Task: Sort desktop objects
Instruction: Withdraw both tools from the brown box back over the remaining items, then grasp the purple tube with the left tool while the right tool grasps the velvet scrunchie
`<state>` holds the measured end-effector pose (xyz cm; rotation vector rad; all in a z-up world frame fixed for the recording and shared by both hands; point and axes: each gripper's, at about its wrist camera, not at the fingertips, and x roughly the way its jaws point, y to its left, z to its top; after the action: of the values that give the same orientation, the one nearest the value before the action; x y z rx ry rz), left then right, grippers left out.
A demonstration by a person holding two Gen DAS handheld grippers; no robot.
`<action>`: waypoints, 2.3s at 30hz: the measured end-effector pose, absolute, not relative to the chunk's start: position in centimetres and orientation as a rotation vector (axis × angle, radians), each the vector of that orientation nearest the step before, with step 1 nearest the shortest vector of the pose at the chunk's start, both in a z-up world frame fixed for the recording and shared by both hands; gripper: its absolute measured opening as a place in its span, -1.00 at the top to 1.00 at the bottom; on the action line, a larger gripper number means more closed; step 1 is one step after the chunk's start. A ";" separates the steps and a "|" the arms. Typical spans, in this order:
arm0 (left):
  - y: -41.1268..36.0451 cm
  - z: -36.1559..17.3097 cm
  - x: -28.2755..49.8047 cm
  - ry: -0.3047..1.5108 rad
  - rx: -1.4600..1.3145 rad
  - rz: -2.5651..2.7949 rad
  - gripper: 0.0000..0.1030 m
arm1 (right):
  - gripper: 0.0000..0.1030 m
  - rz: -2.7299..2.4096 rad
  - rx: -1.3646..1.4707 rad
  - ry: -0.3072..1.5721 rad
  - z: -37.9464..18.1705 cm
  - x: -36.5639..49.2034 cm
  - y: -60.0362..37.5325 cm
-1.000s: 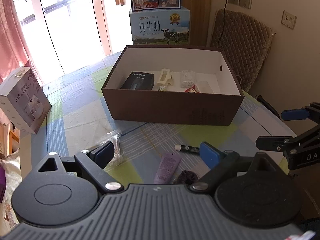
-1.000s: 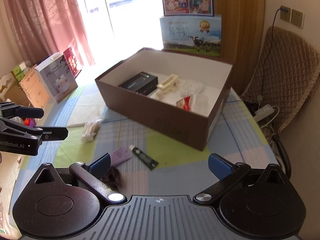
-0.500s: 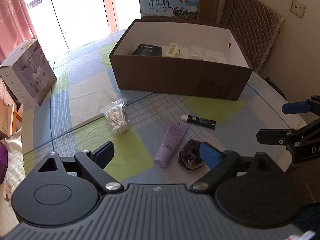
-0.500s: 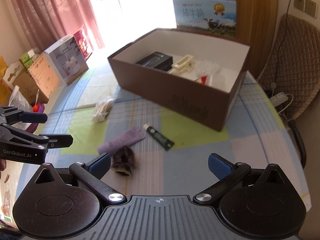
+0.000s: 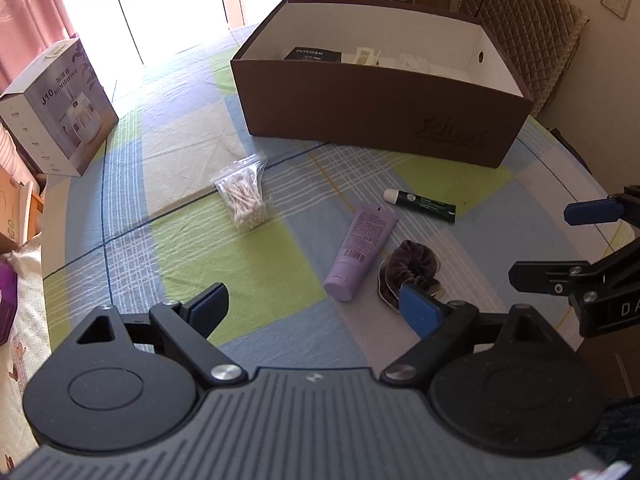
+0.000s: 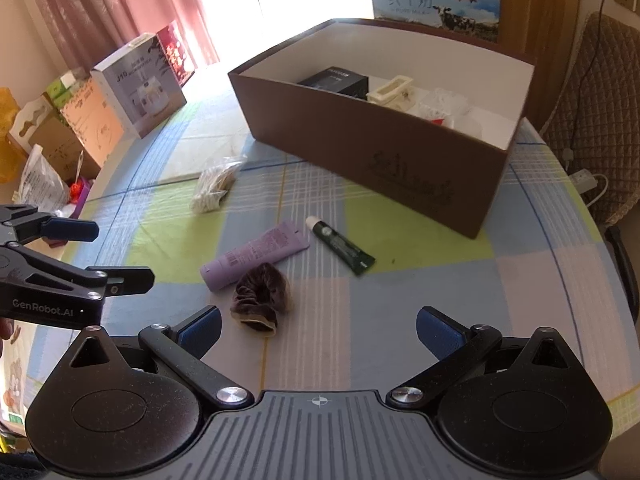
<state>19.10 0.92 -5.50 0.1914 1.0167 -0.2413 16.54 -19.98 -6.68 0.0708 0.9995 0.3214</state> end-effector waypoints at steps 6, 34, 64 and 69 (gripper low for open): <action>0.9 -6.6 19.8 1.037 0.200 -0.245 -0.75 | -0.96 0.343 0.054 1.005 -7.8 17.1 -18.9; 3.4 -11.6 23.3 1.134 0.232 -0.216 -0.75 | -0.27 0.454 -0.052 1.029 -14.2 19.8 -13.6; -3.7 -14.9 26.8 1.110 0.336 -0.465 -0.10 | 0.41 0.088 0.125 1.057 -13.0 17.1 -25.0; -3.9 -15.2 26.8 1.115 0.302 -0.439 0.40 | 0.41 0.086 0.151 1.041 -13.0 16.6 -25.9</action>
<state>26.82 -3.94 -15.17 0.3025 1.1152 -0.4395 16.55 -25.88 -12.97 0.1514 1.0412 0.0864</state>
